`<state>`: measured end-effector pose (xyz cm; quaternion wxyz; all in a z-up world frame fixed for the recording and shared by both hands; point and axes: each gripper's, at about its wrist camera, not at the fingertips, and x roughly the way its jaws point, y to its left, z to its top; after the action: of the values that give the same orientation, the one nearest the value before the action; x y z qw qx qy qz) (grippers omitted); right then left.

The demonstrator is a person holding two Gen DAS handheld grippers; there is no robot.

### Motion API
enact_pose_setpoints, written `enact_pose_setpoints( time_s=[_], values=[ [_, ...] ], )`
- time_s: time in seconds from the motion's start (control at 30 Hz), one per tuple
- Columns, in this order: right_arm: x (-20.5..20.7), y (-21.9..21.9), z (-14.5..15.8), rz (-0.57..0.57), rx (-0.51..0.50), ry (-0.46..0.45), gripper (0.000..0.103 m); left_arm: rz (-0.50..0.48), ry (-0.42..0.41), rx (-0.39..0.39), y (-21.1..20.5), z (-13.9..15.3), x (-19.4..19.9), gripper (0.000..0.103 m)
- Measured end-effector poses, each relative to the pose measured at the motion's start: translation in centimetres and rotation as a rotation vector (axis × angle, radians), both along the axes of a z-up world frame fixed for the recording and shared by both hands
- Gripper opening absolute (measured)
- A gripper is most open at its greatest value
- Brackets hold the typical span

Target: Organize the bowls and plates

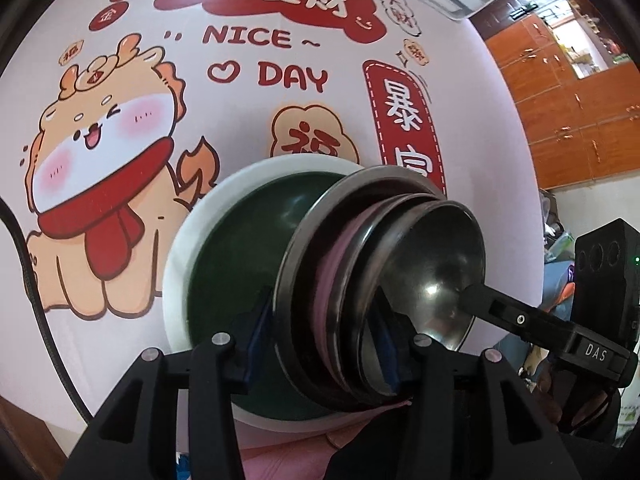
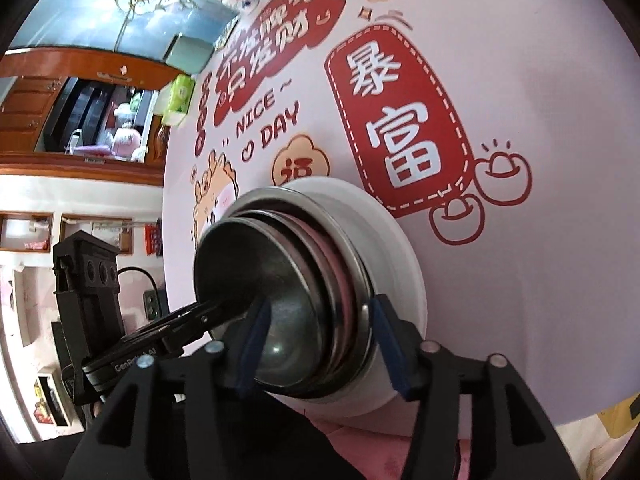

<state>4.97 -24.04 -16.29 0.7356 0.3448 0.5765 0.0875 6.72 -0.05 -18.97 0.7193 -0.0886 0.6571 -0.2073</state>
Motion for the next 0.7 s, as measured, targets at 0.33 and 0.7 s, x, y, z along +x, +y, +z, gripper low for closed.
enact_pose_setpoints(
  time_s=[0.33, 0.7],
  values=[
    [-4.2, 1.6, 2.4, -0.181, -0.116, -0.133, 0.064, -0.083, -0.136, -0.045, 2.6, 3.2, -1.8, 0.049],
    [-8.3, 6.2, 3.5, -0.219, -0.253, -0.194, 0.082, -0.179, -0.273, -0.015, 4.7, 6.2, -5.5, 0.062]
  ],
)
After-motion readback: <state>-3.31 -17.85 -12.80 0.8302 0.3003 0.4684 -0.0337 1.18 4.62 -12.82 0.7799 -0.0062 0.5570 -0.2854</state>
